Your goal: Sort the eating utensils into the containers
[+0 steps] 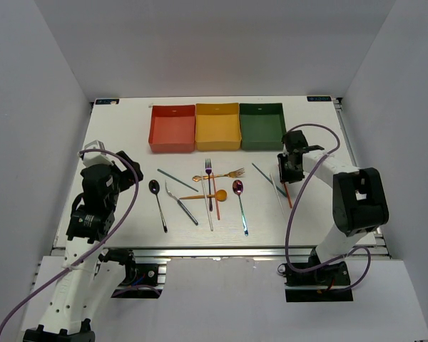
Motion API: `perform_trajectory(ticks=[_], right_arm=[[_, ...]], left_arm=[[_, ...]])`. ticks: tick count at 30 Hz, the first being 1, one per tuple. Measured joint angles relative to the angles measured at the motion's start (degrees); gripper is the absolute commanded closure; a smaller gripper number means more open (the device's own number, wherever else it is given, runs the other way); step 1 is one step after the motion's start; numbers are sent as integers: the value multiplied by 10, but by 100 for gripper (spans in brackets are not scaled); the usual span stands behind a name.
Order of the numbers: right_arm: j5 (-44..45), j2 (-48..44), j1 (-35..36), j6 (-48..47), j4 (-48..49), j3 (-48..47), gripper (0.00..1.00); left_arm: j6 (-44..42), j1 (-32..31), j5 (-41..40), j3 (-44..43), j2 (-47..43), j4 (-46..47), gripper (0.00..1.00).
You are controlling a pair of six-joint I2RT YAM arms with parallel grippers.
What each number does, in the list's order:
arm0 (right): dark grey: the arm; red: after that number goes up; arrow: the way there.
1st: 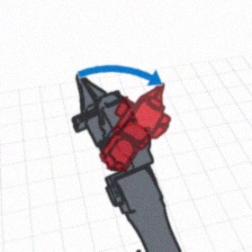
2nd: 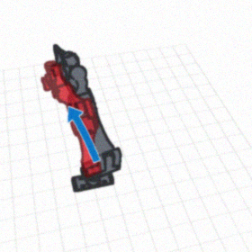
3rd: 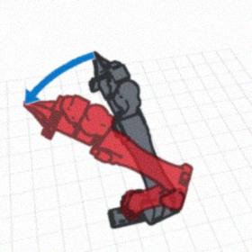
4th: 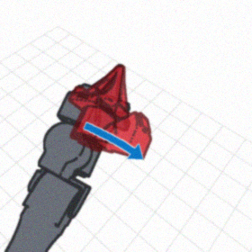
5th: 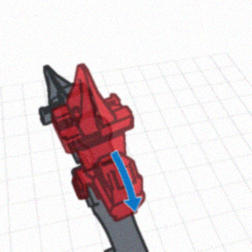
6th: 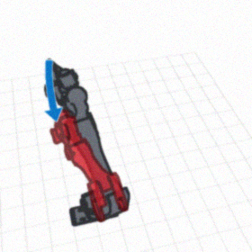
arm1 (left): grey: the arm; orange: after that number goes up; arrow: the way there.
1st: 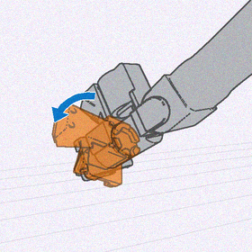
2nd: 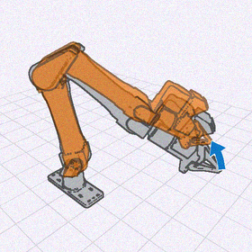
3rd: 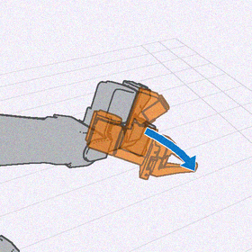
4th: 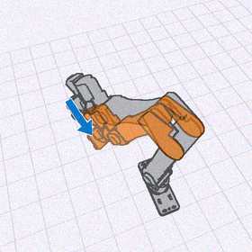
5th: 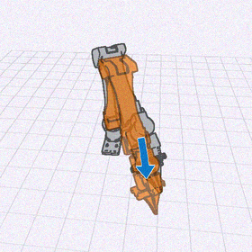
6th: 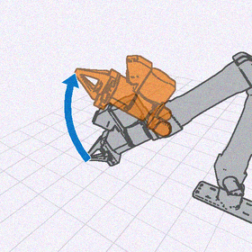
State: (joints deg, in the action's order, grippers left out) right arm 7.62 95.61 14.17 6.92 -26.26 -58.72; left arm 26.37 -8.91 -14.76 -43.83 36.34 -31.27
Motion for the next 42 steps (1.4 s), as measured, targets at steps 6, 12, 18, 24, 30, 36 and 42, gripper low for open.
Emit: perform_trajectory(ticks=[6, 12, 18, 24, 30, 36, 42], right_arm=[[11, 30, 5, 0, 10, 1, 72], [21, 31, 10, 1, 21, 3, 88], [47, 30, 9, 4, 24, 5, 100], [38, 8, -11, 16, 25, 27, 100], [14, -96, -24, 43, -2, 41, 100], [-116, -176, -24, 93, 46, -22, 100], [-168, -80, -22, 221, 183, -115, 100]], left_arm=[[0, 0, 3, 1, 0, 0, 2], [0, -4, 3, 2, 0, 0, 2], [0, -5, 3, 2, 0, 0, 2], [0, -7, 3, 2, 0, 0, 2], [0, -7, 2, 2, 0, 0, 2], [0, -7, 2, 2, 0, 0, 2], [0, -7, 2, 2, 3, 0, 2]])
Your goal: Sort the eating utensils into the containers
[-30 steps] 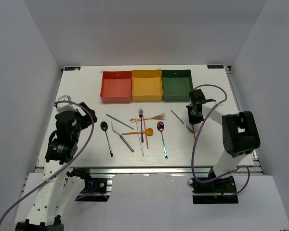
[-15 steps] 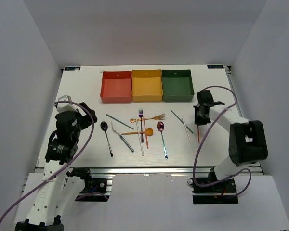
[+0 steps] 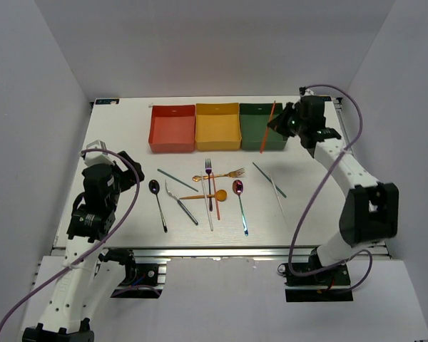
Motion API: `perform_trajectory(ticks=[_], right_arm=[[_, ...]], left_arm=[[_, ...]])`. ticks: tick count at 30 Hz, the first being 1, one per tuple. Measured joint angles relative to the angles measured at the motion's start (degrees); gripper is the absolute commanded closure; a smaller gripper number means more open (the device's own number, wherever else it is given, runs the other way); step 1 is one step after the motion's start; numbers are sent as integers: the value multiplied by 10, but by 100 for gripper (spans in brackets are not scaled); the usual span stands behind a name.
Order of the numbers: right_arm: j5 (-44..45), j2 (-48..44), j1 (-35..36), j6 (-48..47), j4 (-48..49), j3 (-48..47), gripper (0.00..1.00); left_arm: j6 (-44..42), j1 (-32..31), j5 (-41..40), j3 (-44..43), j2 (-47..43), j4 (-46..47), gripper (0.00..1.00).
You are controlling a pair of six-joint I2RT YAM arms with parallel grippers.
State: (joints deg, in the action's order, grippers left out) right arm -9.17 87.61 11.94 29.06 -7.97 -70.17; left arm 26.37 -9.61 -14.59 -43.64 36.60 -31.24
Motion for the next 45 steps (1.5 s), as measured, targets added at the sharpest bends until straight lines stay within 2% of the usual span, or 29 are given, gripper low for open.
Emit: perform_trajectory(ticks=[3, 8, 12, 16, 17, 20, 22, 25, 27, 31, 36, 39, 42, 45], right_arm=[[16, 70, 0, 82, 61, -35, 100], [74, 181, 1, 186, 102, -93, 100], [105, 263, 3, 206, 111, -159, 100], [128, 305, 6, 203, 110, -198, 100], [131, 310, 7, 202, 110, -203, 98], [136, 319, 9, 200, 110, -208, 65], [135, 325, 11, 197, 105, -214, 53], [136, 343, 12, 192, 86, -245, 45], [137, 345, 12, 189, 74, -251, 44], [159, 334, 14, 169, 35, -251, 44], [188, 252, 36, 50, -43, -231, 48], [193, 145, 72, -35, -81, -160, 49], [189, 30, 112, -92, -110, -34, 49], [193, -21, 127, -122, -145, 63, 50]], left_arm=[[0, 0, 0, 0, 9, 0, 2], [0, 0, -2, 0, 19, 0, 2], [0, 0, -3, 0, 17, 0, 2], [0, 0, -3, 0, 18, 0, 2], [0, 0, -3, 0, 18, 0, 2], [-1, 0, -3, 0, 18, 0, 2], [-2, 0, -3, 0, 19, 0, 2], [-2, 0, -2, 0, 19, 0, 2], [-2, 0, -2, 0, 19, 0, 2], [-2, 0, -2, 1, 19, 0, 2], [-2, 0, -2, 1, 17, 0, 2], [-2, 0, -2, 1, 12, 0, 2], [-2, 0, -2, 1, 10, 0, 2], [-2, -2, -3, 1, 11, 0, 2]])
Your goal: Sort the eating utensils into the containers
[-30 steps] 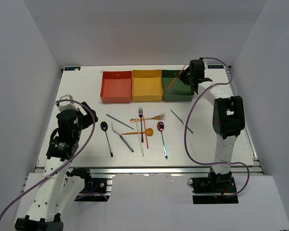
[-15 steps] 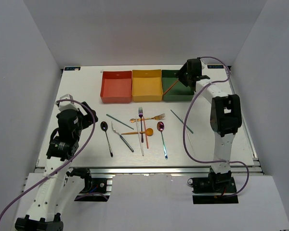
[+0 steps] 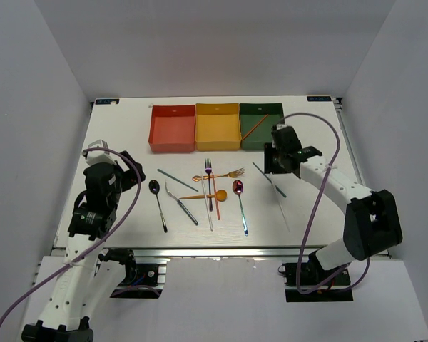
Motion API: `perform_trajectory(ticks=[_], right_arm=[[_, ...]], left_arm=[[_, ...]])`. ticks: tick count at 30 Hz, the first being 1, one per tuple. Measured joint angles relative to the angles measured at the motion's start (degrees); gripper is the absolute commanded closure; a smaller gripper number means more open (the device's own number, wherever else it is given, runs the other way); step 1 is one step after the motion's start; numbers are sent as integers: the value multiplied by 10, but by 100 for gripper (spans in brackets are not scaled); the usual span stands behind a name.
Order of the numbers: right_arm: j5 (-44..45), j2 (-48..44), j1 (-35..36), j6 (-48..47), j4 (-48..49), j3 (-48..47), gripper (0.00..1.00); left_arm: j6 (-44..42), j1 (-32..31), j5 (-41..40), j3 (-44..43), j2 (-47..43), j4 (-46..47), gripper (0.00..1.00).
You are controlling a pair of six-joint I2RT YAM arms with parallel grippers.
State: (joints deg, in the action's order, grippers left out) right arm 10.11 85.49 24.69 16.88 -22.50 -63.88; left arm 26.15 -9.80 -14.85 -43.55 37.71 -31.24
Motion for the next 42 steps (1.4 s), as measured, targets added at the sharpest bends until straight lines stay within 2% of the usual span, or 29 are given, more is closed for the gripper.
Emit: perform_trajectory(ticks=[7, 23, 24, 27, 32, 33, 36, 42], right_arm=[[5, -31, -6, -21, -61, 118, 54], [7, 40, -6, -41, -24, 136, 68], [7, 43, -6, -41, -21, 138, 72], [6, 53, -6, -41, -12, 143, 76], [5, 53, -6, -40, 5, 146, 100], [3, 53, -6, -40, 7, 147, 100], [-22, 43, -6, -38, 20, 156, 100], [-140, -24, -6, -35, 34, 177, 100]], left_arm=[[0, -3, 0, 0, -5, 0, 2], [0, -5, 0, 0, -3, 0, 2], [0, -5, 0, 0, -3, 0, 2], [0, -5, 0, 0, -3, 0, 2], [0, -5, 0, 0, -3, 0, 2], [0, -5, 0, 0, -3, 0, 2], [0, -5, 0, 0, -3, 0, 2], [0, -5, -1, 0, -3, 0, 2]])
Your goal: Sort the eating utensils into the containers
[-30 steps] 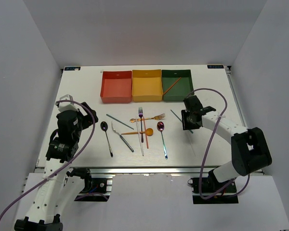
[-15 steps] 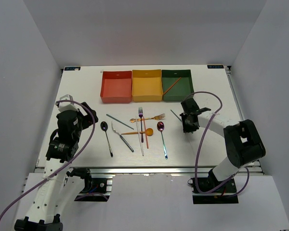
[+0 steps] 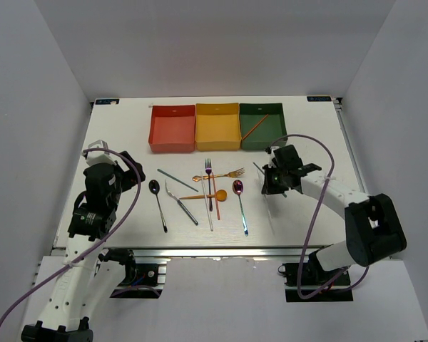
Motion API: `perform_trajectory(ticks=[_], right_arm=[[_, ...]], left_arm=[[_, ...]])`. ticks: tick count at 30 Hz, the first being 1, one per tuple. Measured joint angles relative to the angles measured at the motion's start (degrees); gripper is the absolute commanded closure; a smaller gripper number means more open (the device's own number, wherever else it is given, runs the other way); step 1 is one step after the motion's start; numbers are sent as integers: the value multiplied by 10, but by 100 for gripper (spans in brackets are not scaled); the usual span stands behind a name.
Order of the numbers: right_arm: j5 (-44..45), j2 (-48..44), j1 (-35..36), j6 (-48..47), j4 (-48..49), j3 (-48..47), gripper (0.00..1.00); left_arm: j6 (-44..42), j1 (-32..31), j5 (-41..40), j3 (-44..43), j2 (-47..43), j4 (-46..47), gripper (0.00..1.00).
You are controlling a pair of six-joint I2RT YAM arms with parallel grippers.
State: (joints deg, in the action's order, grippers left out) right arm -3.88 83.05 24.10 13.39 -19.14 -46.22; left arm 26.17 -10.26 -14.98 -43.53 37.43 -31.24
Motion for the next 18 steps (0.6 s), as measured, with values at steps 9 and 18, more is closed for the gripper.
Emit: perform_trajectory(ticks=[9, 18], right_arm=[[-139, -47, 0, 26, 65, -33, 100], [-145, -109, 0, 90, 163, -32, 100]], left_arm=[[0, 0, -4, 0, -3, 0, 2], [3, 0, -19, 0, 1, -1, 2]])
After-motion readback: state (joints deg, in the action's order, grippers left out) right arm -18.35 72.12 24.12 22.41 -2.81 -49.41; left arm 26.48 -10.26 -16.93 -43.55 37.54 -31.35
